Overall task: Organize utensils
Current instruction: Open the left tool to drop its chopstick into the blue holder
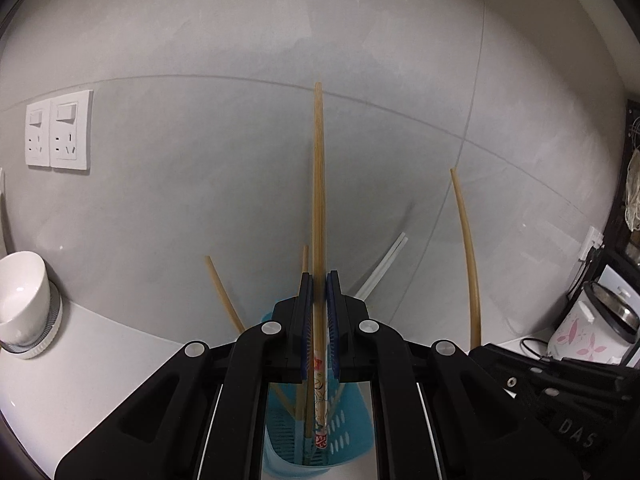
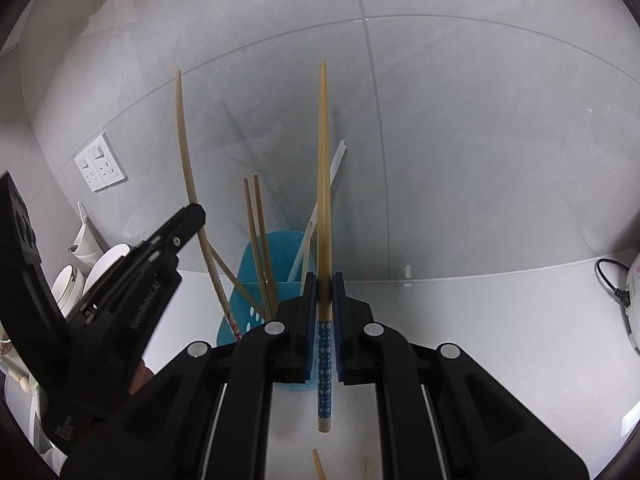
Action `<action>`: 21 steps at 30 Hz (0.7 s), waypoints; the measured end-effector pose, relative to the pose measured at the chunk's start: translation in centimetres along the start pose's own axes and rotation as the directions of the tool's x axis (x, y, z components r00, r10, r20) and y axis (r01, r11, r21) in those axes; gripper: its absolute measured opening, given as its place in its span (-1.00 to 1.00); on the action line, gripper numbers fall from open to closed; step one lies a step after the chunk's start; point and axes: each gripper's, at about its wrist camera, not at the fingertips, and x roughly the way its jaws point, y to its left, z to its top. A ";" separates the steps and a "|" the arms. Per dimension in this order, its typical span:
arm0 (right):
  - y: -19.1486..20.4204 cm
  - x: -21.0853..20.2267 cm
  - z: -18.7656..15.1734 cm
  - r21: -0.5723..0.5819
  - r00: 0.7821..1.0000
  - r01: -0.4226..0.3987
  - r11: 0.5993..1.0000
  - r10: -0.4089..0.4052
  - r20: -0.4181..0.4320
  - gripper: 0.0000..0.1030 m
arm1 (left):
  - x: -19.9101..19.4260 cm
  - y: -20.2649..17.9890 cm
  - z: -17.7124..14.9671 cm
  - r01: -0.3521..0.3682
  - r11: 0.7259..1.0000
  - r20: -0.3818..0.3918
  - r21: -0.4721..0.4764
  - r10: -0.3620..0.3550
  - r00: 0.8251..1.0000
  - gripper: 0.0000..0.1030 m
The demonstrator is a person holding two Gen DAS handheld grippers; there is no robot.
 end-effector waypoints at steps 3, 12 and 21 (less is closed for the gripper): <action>-0.1 0.2 -0.1 0.002 1.000 -0.002 1.000 0.002 0.000 -0.87 | 0.8 -0.2 -1.0 -0.009 1.000 -0.008 0.017 0.010 1.000 -0.87; -0.1 0.6 -0.4 0.005 1.000 0.001 1.000 -0.001 -0.015 -0.87 | 2.3 -0.8 -3.6 -0.030 0.999 -0.032 0.039 0.032 0.999 -0.87; 0.2 1.2 -0.5 -0.001 0.999 -0.006 1.000 0.006 -0.034 -0.87 | 3.2 -0.8 -4.4 -0.017 0.999 -0.106 0.040 0.021 0.994 -0.86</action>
